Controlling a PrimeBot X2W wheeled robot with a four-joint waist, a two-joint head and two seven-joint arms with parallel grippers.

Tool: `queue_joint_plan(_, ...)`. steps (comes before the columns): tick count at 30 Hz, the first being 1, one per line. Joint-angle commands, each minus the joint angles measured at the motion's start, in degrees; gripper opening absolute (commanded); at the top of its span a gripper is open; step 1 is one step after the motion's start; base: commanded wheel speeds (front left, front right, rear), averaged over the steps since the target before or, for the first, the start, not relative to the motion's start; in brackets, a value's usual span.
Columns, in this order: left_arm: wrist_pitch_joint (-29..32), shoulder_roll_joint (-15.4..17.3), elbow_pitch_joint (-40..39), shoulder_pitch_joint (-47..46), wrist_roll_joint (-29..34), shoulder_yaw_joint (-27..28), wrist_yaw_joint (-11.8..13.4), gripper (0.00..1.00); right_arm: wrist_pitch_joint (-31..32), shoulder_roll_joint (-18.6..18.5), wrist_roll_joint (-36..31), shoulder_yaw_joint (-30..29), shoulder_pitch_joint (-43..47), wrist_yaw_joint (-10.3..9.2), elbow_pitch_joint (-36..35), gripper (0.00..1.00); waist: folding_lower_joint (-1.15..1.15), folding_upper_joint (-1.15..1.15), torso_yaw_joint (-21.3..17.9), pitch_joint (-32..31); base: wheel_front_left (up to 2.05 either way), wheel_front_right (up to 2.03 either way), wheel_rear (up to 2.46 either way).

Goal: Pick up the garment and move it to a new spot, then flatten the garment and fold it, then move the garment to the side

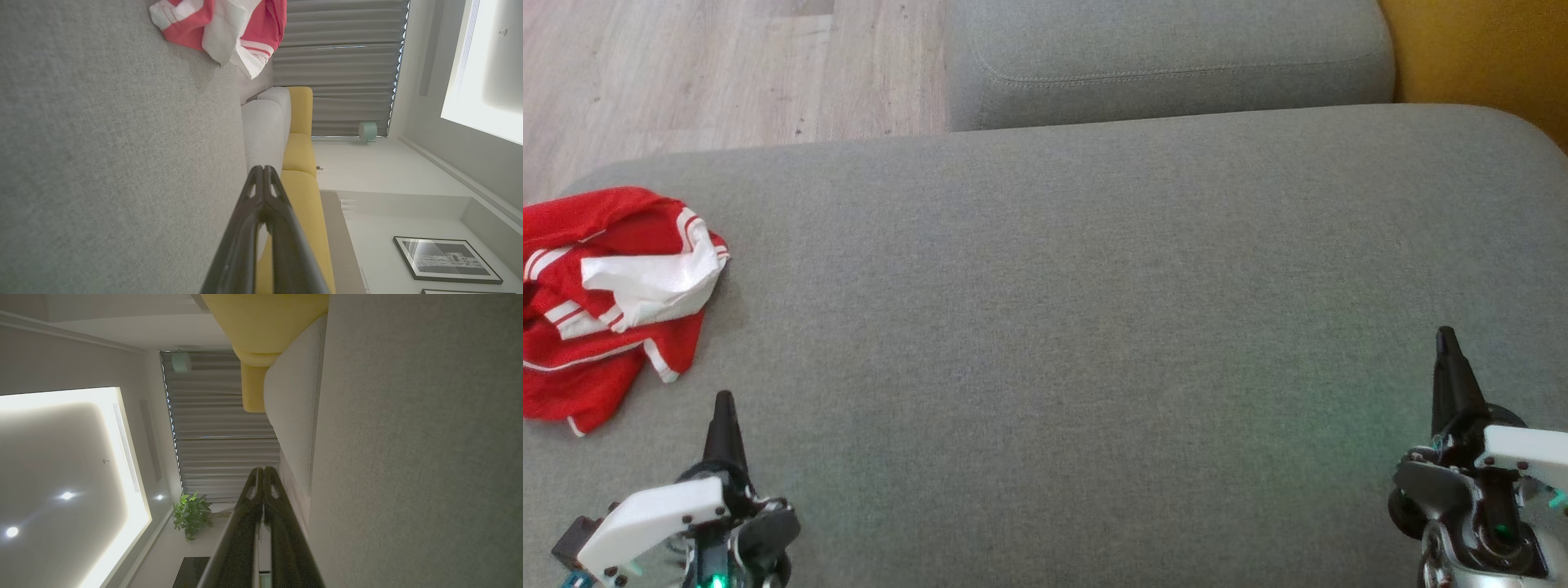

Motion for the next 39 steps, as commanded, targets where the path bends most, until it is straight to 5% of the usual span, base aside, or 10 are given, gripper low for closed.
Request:
queue_joint_plan(1, 0.4, 0.3, -2.2, -1.7, -0.3, 2.3, -0.4, 0.0, 0.3, -0.3, 0.4, 1.2, -1.1, -0.04, -2.2, 0.0, 0.0, 0.0, 0.0, 0.0, 0.0, 0.0, 0.0)
queue_joint_plan(39, 0.4, 0.3, -2.2, -1.7, -0.3, 2.2, -0.4, 0.0, 0.3, -0.3, 0.4, 1.2, -1.1, -0.04, -2.2, 0.0, 0.0, 0.0, 0.0, 0.0, 0.0, 0.0, 0.0)
